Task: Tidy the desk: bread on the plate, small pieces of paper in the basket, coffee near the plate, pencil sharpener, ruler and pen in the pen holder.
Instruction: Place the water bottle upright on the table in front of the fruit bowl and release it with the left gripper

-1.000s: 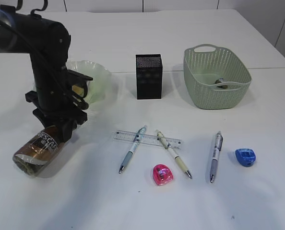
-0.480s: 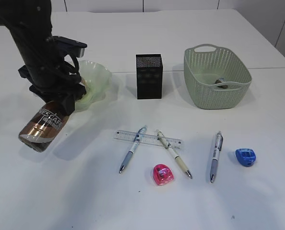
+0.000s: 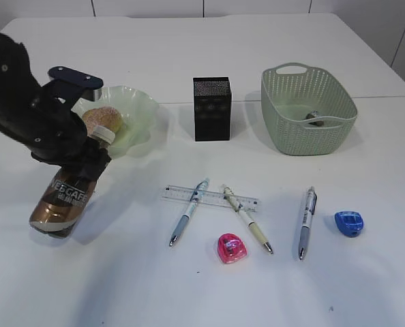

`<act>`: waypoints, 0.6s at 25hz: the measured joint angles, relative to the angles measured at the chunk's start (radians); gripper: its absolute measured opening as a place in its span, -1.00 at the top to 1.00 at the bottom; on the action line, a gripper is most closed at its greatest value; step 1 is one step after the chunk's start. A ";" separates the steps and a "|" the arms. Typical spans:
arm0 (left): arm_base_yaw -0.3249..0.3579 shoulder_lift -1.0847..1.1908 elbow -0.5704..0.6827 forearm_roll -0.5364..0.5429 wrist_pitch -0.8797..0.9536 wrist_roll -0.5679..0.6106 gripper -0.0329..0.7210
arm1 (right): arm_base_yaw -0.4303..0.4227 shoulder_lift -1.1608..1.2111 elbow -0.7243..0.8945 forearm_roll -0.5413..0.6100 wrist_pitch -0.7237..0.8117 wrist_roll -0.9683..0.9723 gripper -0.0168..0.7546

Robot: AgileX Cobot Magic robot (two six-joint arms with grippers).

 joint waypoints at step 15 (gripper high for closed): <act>0.069 -0.163 0.156 -0.063 -0.280 0.000 0.12 | 0.000 0.000 0.000 0.000 -0.002 0.000 -0.10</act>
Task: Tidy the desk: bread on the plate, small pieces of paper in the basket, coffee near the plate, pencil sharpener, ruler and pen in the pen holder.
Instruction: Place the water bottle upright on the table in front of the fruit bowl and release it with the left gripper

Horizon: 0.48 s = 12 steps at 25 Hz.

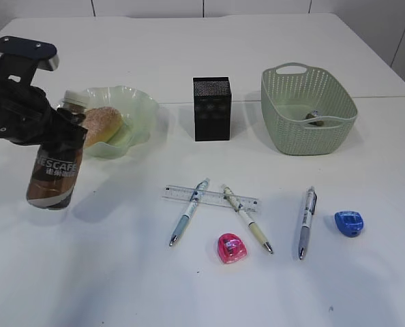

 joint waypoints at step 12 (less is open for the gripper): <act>-0.001 -0.063 0.242 -0.015 -0.466 0.000 0.12 | 0.000 0.000 0.000 0.000 -0.005 0.000 -0.10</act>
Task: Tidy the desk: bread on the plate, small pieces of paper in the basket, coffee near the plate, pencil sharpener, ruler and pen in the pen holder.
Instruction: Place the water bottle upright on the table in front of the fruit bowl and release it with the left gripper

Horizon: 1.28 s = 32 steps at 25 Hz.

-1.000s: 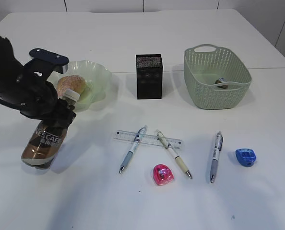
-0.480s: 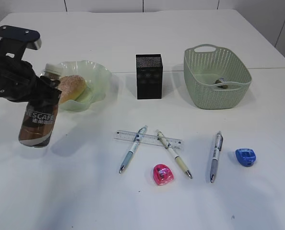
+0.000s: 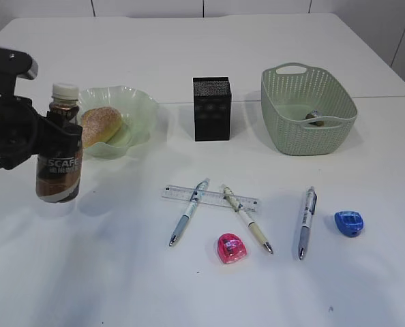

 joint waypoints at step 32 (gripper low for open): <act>0.002 0.187 0.147 -0.155 -0.617 0.000 0.12 | 0.000 0.000 0.000 0.000 -0.018 0.000 -0.10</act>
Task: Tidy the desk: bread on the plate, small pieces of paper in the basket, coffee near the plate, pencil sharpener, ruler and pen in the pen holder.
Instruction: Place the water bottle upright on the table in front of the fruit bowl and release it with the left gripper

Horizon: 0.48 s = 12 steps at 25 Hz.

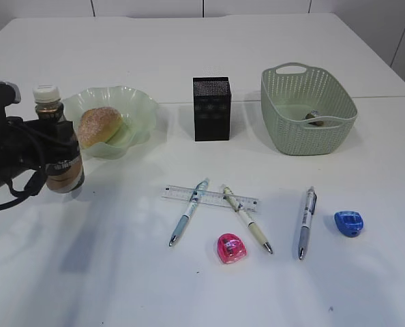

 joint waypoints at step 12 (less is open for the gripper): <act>0.000 0.049 0.000 -0.006 -0.031 0.000 0.12 | 0.000 0.000 0.000 0.008 -0.002 0.000 -0.10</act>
